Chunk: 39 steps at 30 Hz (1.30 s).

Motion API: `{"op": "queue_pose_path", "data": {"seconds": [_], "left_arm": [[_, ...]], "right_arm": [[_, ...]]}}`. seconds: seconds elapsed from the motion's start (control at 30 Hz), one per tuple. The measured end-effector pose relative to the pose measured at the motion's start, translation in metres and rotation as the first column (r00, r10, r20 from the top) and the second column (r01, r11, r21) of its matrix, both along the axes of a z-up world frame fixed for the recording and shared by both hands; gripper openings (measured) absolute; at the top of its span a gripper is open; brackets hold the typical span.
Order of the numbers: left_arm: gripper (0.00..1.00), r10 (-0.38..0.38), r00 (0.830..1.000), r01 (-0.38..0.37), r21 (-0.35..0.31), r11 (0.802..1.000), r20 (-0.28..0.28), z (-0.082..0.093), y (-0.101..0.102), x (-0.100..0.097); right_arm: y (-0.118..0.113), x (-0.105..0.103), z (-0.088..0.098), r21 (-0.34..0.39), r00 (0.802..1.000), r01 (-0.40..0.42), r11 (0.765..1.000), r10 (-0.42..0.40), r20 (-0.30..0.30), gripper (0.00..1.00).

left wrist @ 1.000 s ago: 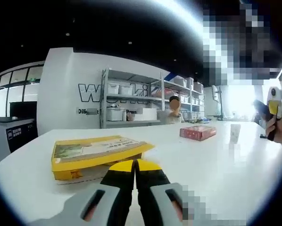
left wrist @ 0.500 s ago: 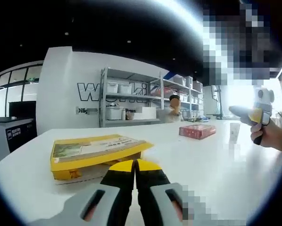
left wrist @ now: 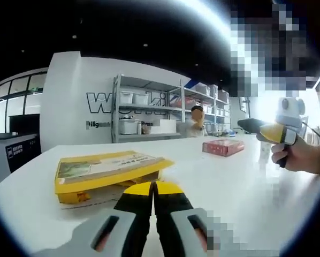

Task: Tear open the coffee pouch, take out the coffee, and pour the coffee from the pouch into the cup

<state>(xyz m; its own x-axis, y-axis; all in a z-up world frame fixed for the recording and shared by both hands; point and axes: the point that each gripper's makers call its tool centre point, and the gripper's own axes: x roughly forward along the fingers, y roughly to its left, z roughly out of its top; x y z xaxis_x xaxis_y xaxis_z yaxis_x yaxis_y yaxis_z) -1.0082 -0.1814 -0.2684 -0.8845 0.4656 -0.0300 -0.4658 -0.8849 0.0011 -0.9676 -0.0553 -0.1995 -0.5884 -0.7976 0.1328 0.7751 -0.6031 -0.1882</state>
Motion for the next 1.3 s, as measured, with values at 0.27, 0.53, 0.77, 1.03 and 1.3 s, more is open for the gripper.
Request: {"op": "queue_pose_path", "data": {"seconds": [0.27,0.53,0.77,1.03,1.3], "left_arm": [[0.04,0.001,1.000,-0.001,-0.007,1.000,-0.002,-0.001,-0.002,-0.007],[0.04,-0.004,1.000,0.004,-0.003,1.000,-0.005,0.000,-0.002,-0.014],[0.04,0.004,1.000,-0.004,-0.023,1.000,-0.008,-0.001,-0.002,-0.014],[0.04,0.012,1.000,-0.012,-0.032,0.999,-0.018,0.000,-0.003,-0.013],[0.06,0.024,0.999,-0.026,-0.049,0.998,-0.036,0.002,-0.006,-0.011]], "right_arm": [[-0.023,-0.031,-0.006,-0.026,1.000,0.000,1.000,0.001,0.029,0.35],[-0.046,-0.056,-0.021,-0.061,0.999,-0.001,0.998,0.003,0.044,0.34],[-0.057,-0.062,-0.022,-0.078,0.999,-0.024,0.997,0.026,0.026,0.32],[-0.053,-0.066,-0.024,-0.082,1.000,-0.030,0.996,0.030,-0.009,0.31],[-0.068,-0.051,-0.031,0.002,0.994,-0.086,0.996,0.086,-0.074,0.30]]}}
